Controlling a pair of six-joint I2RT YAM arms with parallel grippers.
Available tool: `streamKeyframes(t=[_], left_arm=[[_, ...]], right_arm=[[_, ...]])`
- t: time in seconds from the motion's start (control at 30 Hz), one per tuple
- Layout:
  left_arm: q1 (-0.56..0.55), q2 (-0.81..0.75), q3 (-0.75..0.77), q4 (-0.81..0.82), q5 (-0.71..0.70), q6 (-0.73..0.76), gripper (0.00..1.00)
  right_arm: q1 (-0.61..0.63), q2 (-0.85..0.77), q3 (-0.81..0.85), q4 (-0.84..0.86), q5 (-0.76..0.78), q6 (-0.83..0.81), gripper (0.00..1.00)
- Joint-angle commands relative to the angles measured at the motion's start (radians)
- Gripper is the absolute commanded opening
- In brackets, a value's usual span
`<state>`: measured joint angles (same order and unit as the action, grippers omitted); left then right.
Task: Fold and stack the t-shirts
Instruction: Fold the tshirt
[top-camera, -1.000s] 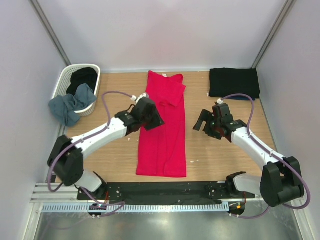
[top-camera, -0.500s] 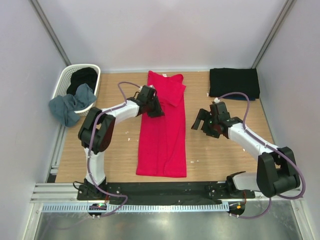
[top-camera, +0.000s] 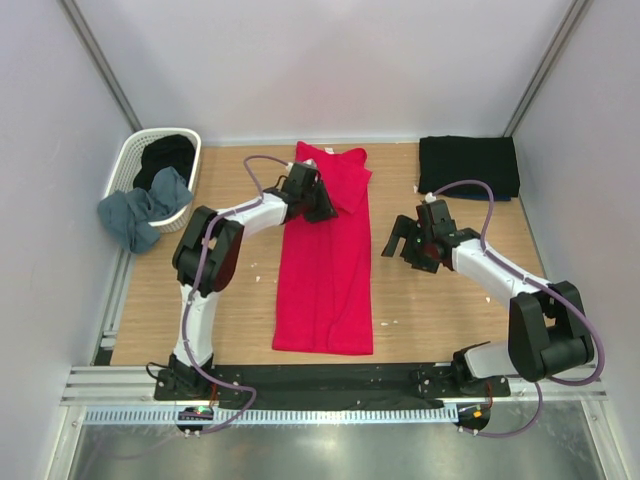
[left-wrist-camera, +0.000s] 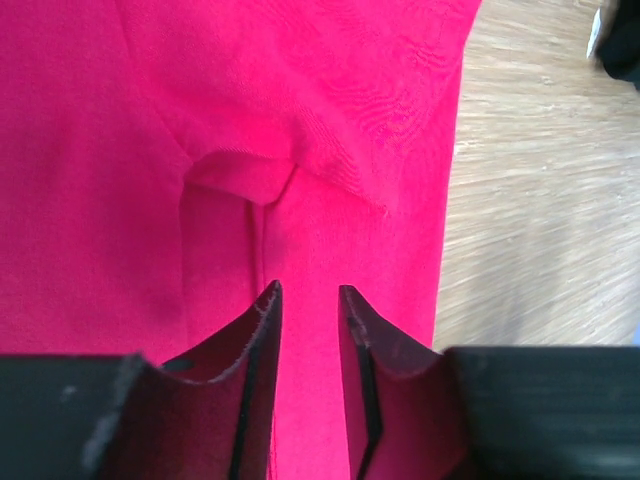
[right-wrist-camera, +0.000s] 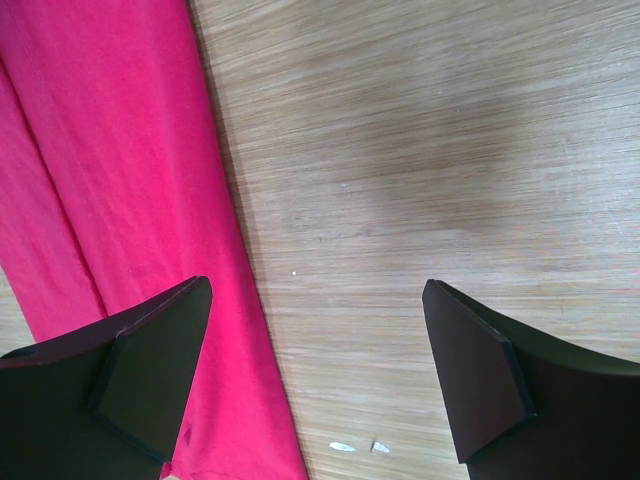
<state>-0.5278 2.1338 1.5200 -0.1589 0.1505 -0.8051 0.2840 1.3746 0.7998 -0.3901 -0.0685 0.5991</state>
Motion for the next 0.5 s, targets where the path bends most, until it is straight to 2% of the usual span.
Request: streamKeyframes(t=[0.0, 0.13, 0.47], left_arm=[[0.009, 0.018, 0.029, 0.039, -0.023, -0.012, 0.32], [0.009, 0.028, 0.045, 0.044, -0.031, -0.016, 0.37], [0.012, 0.060, 0.060, 0.042, -0.048, -0.019, 0.34]], right_arm=[[-0.003, 0.001, 0.050, -0.001, 0.021, -0.013, 0.93], [-0.003, 0.011, 0.058, -0.004, 0.018, -0.013, 0.93], [-0.003, 0.026, 0.065, -0.010, 0.018, -0.009, 0.94]])
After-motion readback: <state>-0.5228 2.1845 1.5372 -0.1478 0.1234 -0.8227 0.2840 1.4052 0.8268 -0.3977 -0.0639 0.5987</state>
